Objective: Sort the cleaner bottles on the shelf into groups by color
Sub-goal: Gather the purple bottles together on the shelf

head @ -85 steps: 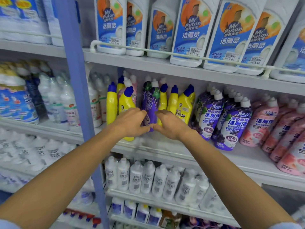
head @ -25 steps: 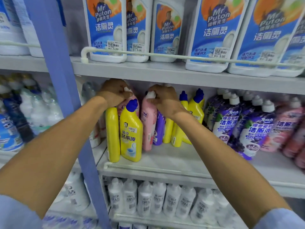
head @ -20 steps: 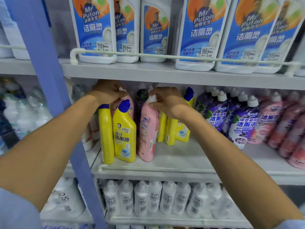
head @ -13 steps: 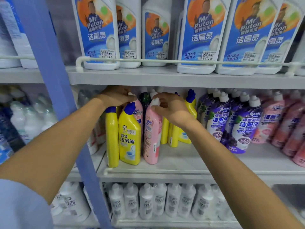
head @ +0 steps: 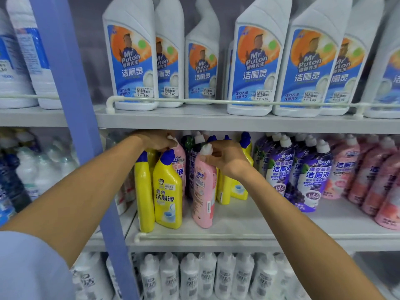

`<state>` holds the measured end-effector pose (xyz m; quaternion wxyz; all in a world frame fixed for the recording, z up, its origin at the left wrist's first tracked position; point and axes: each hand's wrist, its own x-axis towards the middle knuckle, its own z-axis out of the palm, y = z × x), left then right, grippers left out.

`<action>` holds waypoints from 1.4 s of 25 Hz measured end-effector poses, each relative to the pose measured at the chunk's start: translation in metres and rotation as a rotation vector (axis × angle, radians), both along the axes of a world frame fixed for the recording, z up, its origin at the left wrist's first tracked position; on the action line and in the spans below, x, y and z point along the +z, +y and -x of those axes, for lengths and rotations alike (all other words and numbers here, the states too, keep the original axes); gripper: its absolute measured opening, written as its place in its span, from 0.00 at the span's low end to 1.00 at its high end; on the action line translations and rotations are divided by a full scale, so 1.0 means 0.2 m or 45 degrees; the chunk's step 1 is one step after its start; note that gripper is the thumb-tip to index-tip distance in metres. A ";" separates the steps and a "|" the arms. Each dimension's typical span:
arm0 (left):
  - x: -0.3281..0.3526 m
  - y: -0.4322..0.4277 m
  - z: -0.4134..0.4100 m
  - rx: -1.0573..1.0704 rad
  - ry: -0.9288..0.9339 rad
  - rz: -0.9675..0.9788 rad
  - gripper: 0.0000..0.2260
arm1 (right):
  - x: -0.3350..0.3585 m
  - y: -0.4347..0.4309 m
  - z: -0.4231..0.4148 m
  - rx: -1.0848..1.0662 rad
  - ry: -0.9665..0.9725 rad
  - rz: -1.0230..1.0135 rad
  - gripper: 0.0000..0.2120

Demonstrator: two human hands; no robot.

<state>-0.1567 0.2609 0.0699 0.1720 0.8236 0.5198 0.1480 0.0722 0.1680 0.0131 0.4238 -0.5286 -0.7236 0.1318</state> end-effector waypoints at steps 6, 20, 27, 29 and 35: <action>0.00 -0.02 -0.09 -0.126 -0.123 0.069 0.01 | 0.00 -0.02 -0.14 -0.007 0.001 -0.009 0.10; 0.00 -0.12 -0.27 -0.332 -0.304 0.289 0.08 | 0.01 -0.08 -0.28 -0.016 0.044 -0.005 0.09; -0.02 -0.18 -0.40 -0.254 -0.099 -0.048 0.10 | -0.07 -0.17 -0.42 0.001 0.241 0.087 0.14; -0.07 -0.24 -0.41 -0.163 -0.075 -0.274 0.12 | -0.15 -0.20 -0.38 -0.005 0.338 0.074 0.20; -0.42 -0.29 -0.44 0.020 -0.599 -0.311 0.27 | -0.35 -0.27 -0.24 -0.331 0.234 -0.131 0.22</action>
